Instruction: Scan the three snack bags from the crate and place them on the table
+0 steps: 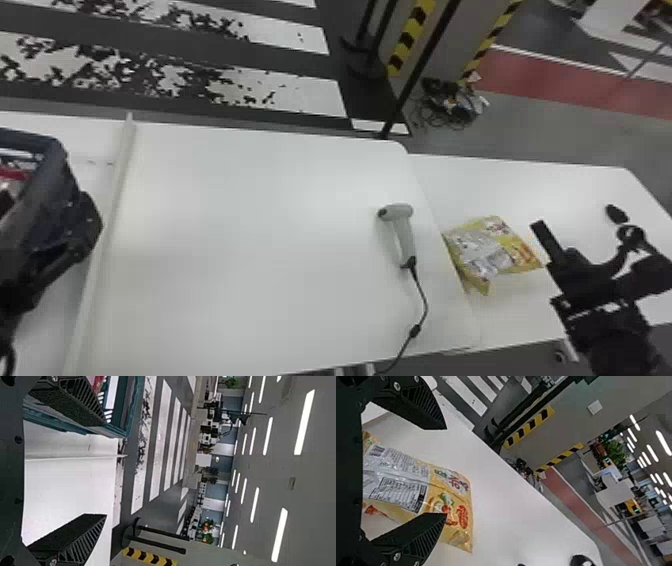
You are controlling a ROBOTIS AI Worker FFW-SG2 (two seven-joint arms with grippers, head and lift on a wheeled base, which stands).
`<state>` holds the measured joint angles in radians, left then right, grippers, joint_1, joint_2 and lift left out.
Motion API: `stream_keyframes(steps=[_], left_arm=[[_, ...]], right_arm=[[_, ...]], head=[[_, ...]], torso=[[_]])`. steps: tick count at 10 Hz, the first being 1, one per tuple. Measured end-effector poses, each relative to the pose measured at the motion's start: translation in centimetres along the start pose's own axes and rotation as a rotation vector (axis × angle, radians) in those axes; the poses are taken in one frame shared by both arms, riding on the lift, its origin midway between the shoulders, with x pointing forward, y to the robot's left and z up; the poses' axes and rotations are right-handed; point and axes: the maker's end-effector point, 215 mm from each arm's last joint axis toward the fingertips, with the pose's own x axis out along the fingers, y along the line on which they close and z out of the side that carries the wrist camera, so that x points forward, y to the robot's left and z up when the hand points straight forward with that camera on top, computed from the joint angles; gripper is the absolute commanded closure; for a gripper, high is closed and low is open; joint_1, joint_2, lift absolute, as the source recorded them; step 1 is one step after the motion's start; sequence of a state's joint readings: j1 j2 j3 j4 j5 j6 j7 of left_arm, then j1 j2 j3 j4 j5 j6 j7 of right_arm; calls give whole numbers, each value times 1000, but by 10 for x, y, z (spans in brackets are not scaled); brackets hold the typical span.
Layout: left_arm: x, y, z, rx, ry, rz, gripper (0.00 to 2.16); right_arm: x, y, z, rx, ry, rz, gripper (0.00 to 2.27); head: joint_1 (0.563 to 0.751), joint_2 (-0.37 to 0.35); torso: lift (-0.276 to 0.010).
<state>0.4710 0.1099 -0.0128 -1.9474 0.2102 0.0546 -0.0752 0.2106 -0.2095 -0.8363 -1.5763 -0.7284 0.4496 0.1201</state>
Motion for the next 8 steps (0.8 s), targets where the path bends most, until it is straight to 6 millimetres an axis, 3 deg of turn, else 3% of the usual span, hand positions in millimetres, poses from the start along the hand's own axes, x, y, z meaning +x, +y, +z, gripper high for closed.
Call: stream_keyframes(steps=[2,4,5,8], left_arm=[[-1,0,2,-2,-3,4,53],[-2,-4,-1,-5,3,3,53],[-2,-5,-2,-8,5,2,53],[-2,-6,-4,-11,9,7,53]], right_arm=[[-33,72,13,-165,-104,104,49],[-75,159,2,-313,-198,243,49],[-96,200,-14,-369,-224,318,49],[-134,283,-72,-470,-259,466,49]], head=[[695,-350],[695,-350],[695,-336],[695,-206]], torso=[[-62],[-62],[-62],[-62]])
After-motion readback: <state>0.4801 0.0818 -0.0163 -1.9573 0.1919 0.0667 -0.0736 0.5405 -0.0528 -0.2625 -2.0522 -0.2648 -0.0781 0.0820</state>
